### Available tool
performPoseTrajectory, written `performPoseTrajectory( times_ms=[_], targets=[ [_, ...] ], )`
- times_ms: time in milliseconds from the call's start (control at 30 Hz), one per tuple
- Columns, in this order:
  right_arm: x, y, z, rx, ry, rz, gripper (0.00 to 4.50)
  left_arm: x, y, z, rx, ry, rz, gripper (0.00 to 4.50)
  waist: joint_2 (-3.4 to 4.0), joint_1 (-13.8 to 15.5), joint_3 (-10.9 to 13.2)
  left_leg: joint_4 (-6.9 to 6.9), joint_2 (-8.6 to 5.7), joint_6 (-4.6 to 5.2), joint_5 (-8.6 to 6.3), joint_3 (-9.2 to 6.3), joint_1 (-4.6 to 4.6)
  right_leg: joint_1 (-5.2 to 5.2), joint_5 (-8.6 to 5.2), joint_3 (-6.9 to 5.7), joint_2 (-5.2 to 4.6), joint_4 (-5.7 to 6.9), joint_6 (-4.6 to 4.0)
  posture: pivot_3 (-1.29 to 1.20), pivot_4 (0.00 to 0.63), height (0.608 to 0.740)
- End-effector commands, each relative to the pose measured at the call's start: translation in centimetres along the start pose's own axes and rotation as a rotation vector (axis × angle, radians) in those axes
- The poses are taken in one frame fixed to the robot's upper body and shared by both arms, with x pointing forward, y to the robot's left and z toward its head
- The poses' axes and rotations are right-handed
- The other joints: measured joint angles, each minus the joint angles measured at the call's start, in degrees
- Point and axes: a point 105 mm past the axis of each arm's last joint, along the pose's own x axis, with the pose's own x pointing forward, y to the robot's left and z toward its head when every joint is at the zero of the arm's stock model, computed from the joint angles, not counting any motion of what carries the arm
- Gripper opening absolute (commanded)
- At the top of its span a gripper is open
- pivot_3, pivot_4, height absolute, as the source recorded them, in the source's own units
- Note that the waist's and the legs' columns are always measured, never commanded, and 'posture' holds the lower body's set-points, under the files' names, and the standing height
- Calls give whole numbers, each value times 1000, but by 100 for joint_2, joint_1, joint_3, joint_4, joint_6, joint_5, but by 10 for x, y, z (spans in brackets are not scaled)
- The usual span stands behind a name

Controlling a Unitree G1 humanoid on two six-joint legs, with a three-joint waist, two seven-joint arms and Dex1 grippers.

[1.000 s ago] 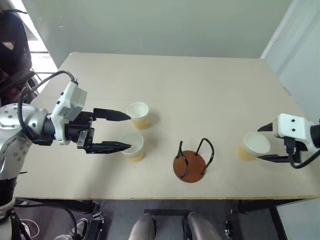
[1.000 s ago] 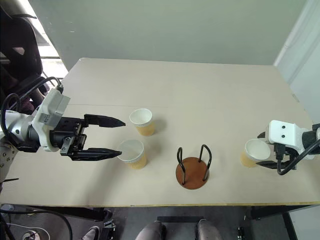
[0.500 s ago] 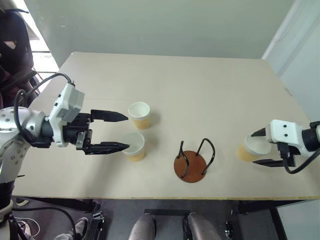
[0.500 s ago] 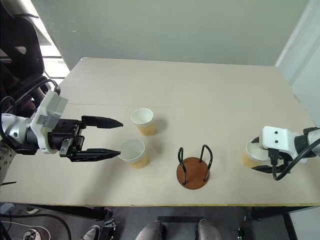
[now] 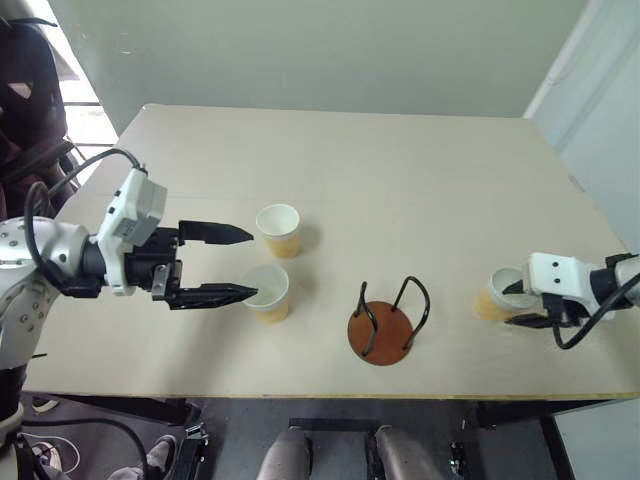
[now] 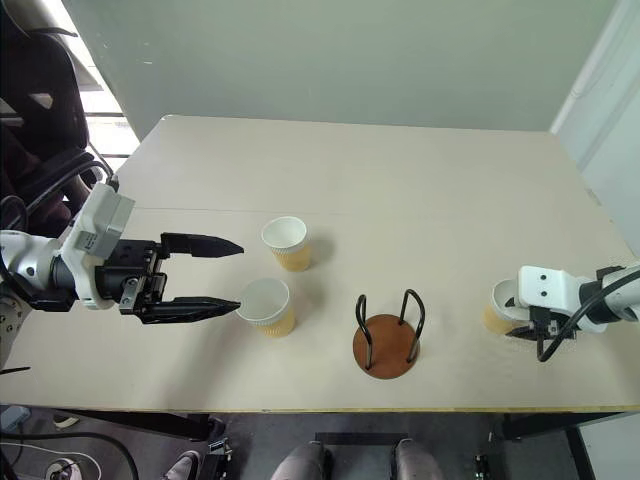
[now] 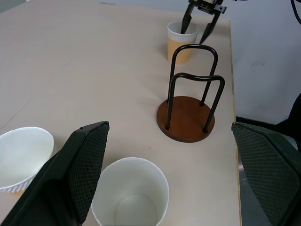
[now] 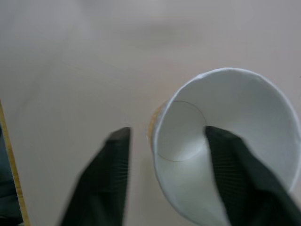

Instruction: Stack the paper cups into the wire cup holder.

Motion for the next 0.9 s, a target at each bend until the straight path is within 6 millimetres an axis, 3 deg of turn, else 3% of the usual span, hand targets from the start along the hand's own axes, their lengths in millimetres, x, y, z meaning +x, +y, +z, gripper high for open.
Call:
performPoseTrajectory(
  times_ms=[33, 133, 367, 467, 600, 667, 800, 900],
  targets=[
    [-7, -5, 4, -35, 4, -20, 1001, -5, -2, 11, 44, -6, 17, 4500, 0, 1, 0, 0, 0, 0, 0, 0, 0, 0, 0, 0, 0, 0, 0, 0, 150, 740],
    [-9, -5, 7, -42, -6, -12, 12, -5, -2, 11, 43, -6, 17, 4500, 0, 1, 0, 0, 0, 0, 0, 0, 0, 0, 0, 0, 0, 0, 0, 0, 150, 740],
    [-22, -14, 13, -55, -33, -41, 12, -4, -2, 10, 42, -8, 16, 4500, 0, -2, 0, 1, 0, 0, 0, 1, 0, 0, 0, 0, 0, 0, 0, 0, 150, 740],
    [-43, -21, 45, -102, -160, -58, 12, -4, -1, 10, 43, -8, 17, 4500, 2, -10, 1, 0, 0, 0, 0, 3, 0, -1, 0, 0, 0, 1, -1, 0, 150, 740],
    [-87, -28, 112, -233, -473, -72, 12, -4, -1, 10, 48, -4, 12, 4500, 3, -34, 2, 0, 0, -2, 2, 10, 0, -3, -21, 3, 4, 2, -36, 0, 150, 740],
    [-99, -25, 134, -263, -592, -54, 12, -4, -1, 10, 48, -4, 9, 4500, -2, -40, -1, 0, -1, -7, 10, 11, 1, -4, -32, 6, 12, 2, -54, 0, 150, 740],
    [-107, -2, 176, -320, -783, 65, 12, -2, -1, 10, 49, -6, 4, 4500, -5, -40, -2, 0, 2, -22, 28, 6, 5, -1, -41, 4, 18, 1, -69, 0, 150, 740],
    [-92, 13, 190, -350, -804, 148, 12, -1, -1, 10, 51, -9, -1, 4500, -4, -25, -2, -3, 1, -34, 35, 5, 4, -2, -46, 4, 17, 2, -69, 0, 150, 740]
  ],
)
